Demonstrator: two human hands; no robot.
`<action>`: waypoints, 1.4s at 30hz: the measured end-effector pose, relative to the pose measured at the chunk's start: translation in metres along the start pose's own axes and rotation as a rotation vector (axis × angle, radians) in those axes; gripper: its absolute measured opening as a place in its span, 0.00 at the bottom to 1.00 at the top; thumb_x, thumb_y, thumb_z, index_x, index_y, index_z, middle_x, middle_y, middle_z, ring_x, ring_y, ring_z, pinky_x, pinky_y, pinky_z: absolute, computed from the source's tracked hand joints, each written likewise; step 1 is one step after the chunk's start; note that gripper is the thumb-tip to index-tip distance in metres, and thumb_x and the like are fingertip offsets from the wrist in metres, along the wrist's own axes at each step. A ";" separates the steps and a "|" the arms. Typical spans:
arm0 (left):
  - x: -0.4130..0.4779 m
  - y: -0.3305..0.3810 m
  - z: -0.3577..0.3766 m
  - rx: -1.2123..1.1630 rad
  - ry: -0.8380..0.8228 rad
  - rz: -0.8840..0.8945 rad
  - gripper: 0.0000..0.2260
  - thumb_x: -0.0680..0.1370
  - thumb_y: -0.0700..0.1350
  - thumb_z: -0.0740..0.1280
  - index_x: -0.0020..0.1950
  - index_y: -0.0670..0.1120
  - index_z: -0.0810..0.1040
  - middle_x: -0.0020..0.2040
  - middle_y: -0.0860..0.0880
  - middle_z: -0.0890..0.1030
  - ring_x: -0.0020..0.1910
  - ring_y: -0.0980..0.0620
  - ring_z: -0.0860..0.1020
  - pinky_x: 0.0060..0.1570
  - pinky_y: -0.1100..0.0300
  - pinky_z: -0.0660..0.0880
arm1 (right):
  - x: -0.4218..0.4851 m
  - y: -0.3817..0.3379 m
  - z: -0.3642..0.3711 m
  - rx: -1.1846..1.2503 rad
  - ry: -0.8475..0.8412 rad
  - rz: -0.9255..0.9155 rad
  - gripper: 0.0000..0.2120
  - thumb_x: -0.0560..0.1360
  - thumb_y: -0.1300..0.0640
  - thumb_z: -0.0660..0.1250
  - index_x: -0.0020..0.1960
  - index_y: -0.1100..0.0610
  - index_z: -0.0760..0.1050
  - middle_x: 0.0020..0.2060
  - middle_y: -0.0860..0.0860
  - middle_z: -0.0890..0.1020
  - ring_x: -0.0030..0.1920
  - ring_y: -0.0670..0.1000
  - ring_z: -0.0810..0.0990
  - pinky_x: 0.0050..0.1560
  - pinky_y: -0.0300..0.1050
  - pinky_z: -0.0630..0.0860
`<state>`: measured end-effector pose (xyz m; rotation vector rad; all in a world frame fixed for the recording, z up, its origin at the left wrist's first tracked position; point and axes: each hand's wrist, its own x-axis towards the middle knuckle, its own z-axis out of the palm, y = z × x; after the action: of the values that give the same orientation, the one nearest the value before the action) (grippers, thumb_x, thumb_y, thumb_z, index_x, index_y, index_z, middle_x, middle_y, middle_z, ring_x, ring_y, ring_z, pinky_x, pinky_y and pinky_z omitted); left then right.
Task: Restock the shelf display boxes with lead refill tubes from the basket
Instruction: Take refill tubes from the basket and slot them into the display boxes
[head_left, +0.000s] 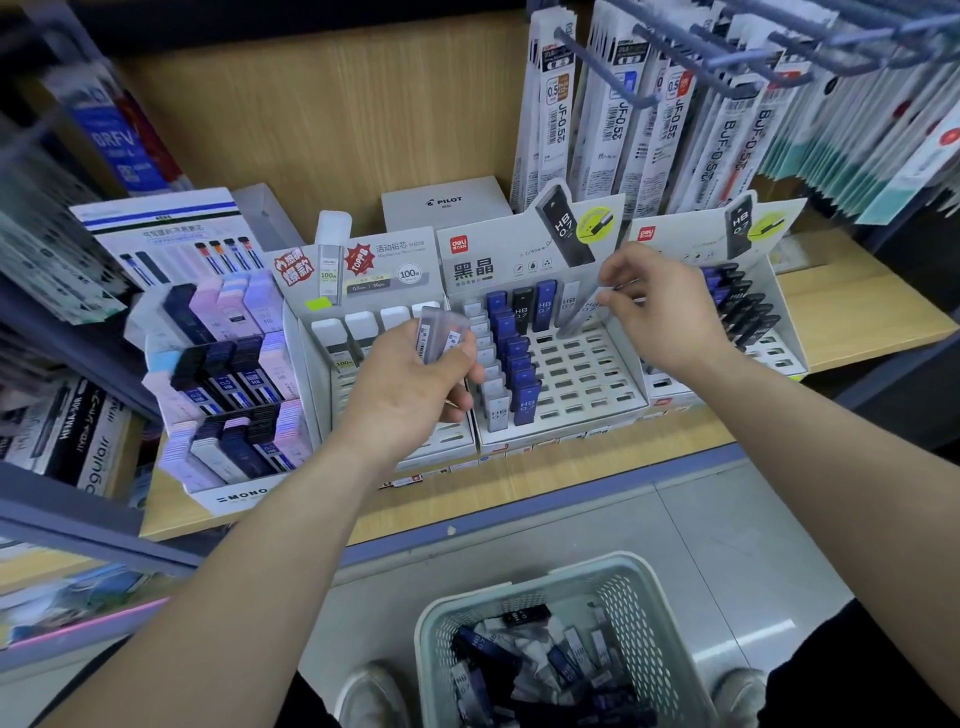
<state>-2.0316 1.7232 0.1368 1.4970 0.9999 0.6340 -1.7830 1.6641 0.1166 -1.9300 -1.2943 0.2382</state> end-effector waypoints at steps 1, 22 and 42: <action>-0.001 0.000 0.000 0.001 0.000 -0.003 0.04 0.82 0.44 0.66 0.52 0.46 0.79 0.37 0.48 0.83 0.29 0.53 0.76 0.29 0.60 0.76 | 0.000 0.000 0.001 -0.003 0.007 0.002 0.05 0.78 0.62 0.69 0.50 0.54 0.75 0.44 0.48 0.81 0.44 0.49 0.82 0.44 0.29 0.73; -0.005 0.004 0.000 -0.004 -0.017 -0.031 0.12 0.80 0.41 0.69 0.61 0.41 0.73 0.42 0.45 0.86 0.29 0.49 0.80 0.29 0.58 0.78 | 0.000 0.006 0.013 -0.174 -0.045 -0.141 0.10 0.79 0.63 0.66 0.57 0.56 0.83 0.47 0.48 0.81 0.44 0.45 0.78 0.54 0.41 0.77; -0.003 0.013 0.011 0.024 0.009 0.052 0.10 0.75 0.38 0.75 0.52 0.46 0.76 0.40 0.47 0.84 0.27 0.51 0.79 0.23 0.62 0.71 | -0.024 -0.052 -0.003 0.475 -0.267 0.081 0.06 0.81 0.62 0.64 0.50 0.55 0.80 0.37 0.53 0.77 0.32 0.51 0.76 0.37 0.45 0.77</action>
<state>-2.0215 1.7153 0.1476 1.5470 0.9811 0.6687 -1.8289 1.6509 0.1479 -1.5767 -1.1922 0.7928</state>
